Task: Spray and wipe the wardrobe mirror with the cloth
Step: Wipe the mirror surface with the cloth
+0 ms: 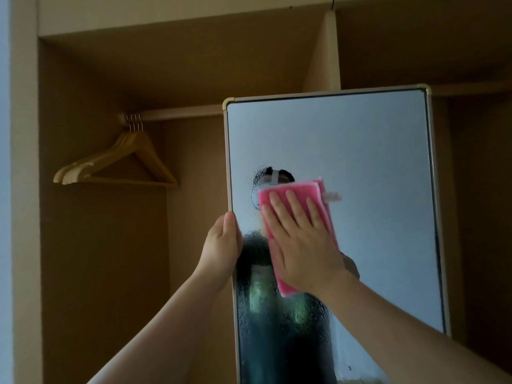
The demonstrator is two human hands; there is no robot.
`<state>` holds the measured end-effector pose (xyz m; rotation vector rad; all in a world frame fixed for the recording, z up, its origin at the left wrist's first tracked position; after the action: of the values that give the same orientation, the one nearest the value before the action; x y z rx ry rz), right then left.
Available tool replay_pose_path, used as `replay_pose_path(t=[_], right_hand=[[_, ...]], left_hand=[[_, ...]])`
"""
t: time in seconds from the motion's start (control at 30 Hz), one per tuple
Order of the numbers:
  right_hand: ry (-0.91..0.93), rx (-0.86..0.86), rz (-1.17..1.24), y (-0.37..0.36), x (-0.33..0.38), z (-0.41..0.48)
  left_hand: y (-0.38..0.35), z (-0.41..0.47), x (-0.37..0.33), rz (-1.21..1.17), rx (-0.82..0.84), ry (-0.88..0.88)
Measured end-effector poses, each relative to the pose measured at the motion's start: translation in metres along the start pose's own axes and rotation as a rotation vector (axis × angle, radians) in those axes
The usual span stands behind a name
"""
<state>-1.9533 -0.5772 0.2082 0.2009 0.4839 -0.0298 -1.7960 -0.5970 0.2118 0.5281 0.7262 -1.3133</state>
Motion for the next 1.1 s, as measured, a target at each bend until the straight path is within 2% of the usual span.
replay_pose_path(t=[0.23,0.57,0.87,1.1], right_hand=[[0.065,0.010,-0.022,-0.001,0.020,-0.031],[0.134,0.020,-0.006,0.002,0.007,-0.015],[0.146,-0.005,-0.007,0.013,-0.005,0.025],[0.008,0.011,-0.081,0.036,-0.035,0.112]], left_hand=[[0.002,-0.002,-0.001,0.008,0.043,0.034],[0.004,-0.007,-0.003,-0.011,0.047,0.040],[0.004,-0.011,-0.004,-0.058,0.064,0.059],[0.007,-0.012,-0.005,-0.015,0.075,0.035]])
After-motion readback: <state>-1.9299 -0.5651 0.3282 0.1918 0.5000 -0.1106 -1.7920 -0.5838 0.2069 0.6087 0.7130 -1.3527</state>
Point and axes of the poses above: each hand's wrist, its own z-axis towards the middle knuckle, its own y-axis out of the back of the hand, x = y × z, the point moved 5 cm from there along z, towards the middle knuckle, and after that the axes turned 11 degrees about -z, right-handed, at the moved point
